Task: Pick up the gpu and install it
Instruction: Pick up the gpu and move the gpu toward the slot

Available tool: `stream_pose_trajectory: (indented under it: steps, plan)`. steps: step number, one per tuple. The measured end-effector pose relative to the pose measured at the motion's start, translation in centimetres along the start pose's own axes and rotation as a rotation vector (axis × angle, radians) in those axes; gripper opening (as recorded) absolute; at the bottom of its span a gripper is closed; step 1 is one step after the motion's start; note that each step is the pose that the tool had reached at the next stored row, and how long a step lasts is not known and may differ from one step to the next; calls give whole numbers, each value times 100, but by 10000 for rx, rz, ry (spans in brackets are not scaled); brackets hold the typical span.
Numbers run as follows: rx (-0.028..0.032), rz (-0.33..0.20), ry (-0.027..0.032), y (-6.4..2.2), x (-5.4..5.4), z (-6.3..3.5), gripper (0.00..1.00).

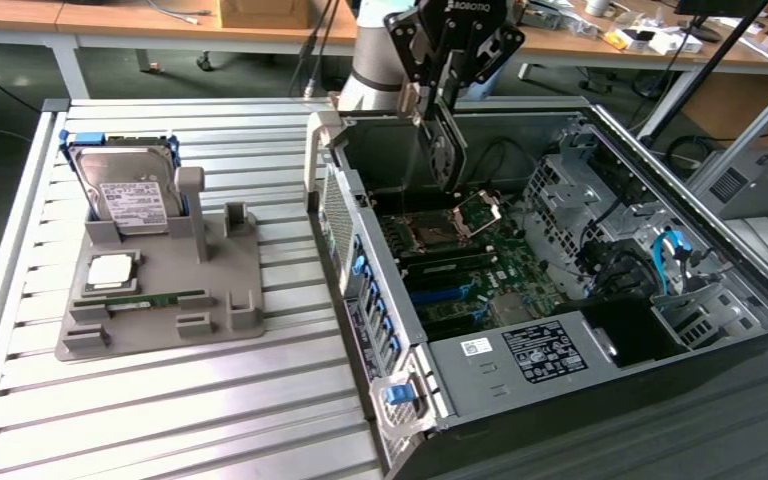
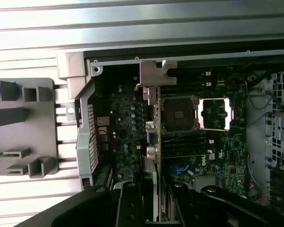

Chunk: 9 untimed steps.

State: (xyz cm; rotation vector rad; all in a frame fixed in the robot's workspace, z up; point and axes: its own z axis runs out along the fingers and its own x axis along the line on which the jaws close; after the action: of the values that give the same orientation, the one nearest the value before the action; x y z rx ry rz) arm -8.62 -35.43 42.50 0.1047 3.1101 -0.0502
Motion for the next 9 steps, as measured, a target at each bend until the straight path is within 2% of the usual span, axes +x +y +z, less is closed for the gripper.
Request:
stream_pose_trajectory:
  steps: [9]
  plan:
    - [8,-1,0,6,-80,17,27]
